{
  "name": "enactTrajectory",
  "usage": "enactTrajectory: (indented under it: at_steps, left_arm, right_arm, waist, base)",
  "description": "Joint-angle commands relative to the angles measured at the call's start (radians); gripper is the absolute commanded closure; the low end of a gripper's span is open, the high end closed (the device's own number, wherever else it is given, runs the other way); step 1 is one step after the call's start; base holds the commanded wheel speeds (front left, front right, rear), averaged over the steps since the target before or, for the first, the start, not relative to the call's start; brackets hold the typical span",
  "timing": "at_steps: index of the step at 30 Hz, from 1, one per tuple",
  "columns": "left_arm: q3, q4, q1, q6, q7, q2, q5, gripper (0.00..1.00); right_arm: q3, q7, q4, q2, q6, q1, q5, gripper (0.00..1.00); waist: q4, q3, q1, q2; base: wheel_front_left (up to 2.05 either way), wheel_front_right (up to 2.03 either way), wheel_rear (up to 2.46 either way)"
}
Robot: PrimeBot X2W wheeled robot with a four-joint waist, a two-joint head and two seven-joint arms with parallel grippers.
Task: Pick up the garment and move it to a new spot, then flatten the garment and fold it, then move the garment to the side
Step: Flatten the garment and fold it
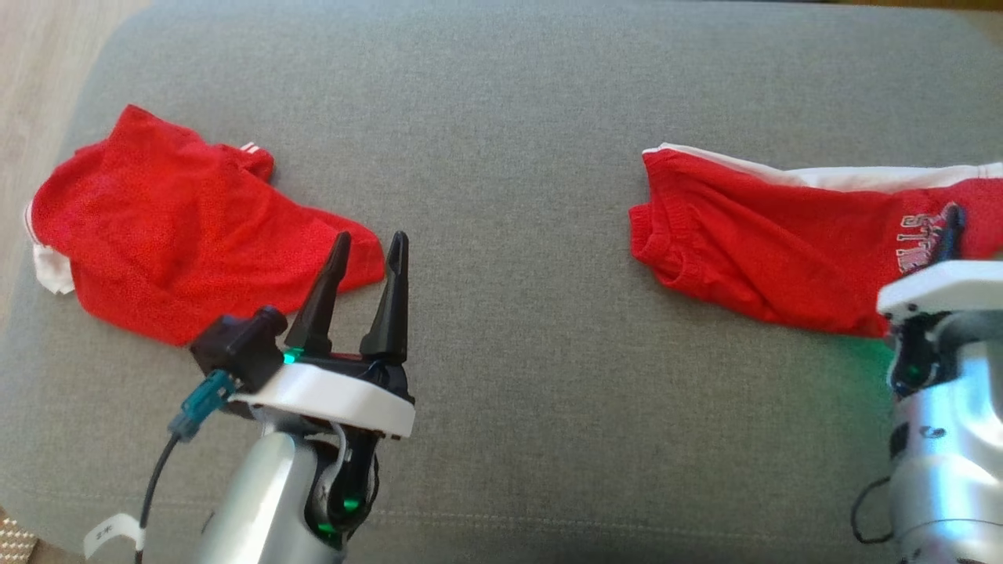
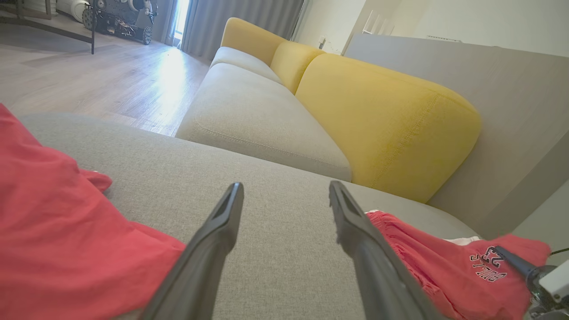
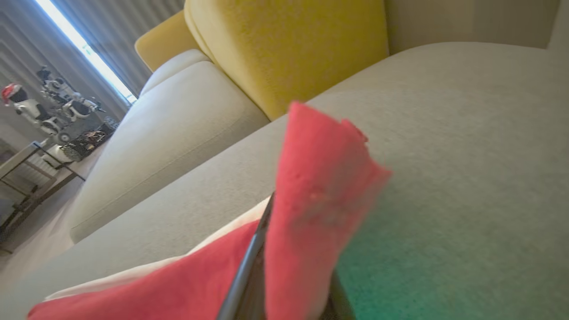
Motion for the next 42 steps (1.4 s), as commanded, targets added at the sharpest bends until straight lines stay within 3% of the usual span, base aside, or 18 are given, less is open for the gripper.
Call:
enactTrajectory:
  at_steps: [1,8,16,22,36,37,38,39,42]
  left_arm:
    - [0.03,-0.03,-0.002,0.001,-0.012,0.003,0.005,0.0]
    - [0.031,-0.026,0.01,0.002,-0.012,0.003,0.002,0.0]
    - [0.032,-0.027,0.023,0.006,-0.012,0.003,-0.001,0.0]
    - [0.031,-0.028,0.032,0.009,-0.012,0.003,-0.005,0.0]
    - [0.031,-0.032,0.034,0.015,-0.012,0.003,-0.014,0.0]
    - [0.03,-0.031,0.033,0.014,-0.012,0.003,-0.014,0.0]
    - [0.028,-0.031,0.032,0.014,-0.012,0.003,-0.014,0.0]
    - [0.027,-0.031,0.031,0.013,-0.012,0.003,-0.015,0.0]
    - [0.025,-0.03,0.026,0.015,-0.012,0.003,-0.019,0.0]
  right_arm:
    - [0.078,-0.024,-0.039,0.009,0.007,-0.043,0.036,1.0]
    - [0.276,-0.059,-0.079,0.01,0.007,-0.016,0.177,1.0]
    - [0.537,-0.073,-0.214,0.01,0.007,0.067,0.336,1.0]
    - [0.664,-0.054,-0.276,0.01,0.007,0.133,0.386,1.0]
    - [0.77,-0.021,-0.218,0.01,0.007,0.148,0.376,1.0]
    - [0.774,-0.021,-0.213,0.01,0.007,0.145,0.374,0.93]
    - [0.775,-0.024,-0.209,0.01,0.007,0.143,0.374,0.51]
    - [0.779,-0.019,-0.202,0.01,0.007,0.141,0.379,0.0]
    - [0.807,-0.018,-0.2,0.01,0.007,0.135,0.392,0.0]
  waist:
    - [0.001,-0.009,0.0,0.0]
    - [0.007,-0.03,0.0,0.0]
    - [0.024,-0.045,0.0,0.0]
    - [0.04,-0.053,0.0,0.0]
    - [0.064,-0.037,0.0,0.0]
    - [0.066,-0.033,0.0,0.0]
    - [0.067,-0.03,0.0,0.0]
    - [0.069,-0.028,0.0,0.0]
    - [0.074,-0.021,0.0,0.0]
  base:
    - [0.0,0.0,0.0]
    - [0.0,0.0,0.0]
    - [0.0,0.0,0.0]
    - [0.0,0.0,0.0]
    - [0.0,0.0,0.0]
    - [0.0,0.0,0.0]
    - [0.0,0.0,0.0]
    - [0.0,0.0,0.0]
    - [0.0,0.0,0.0]
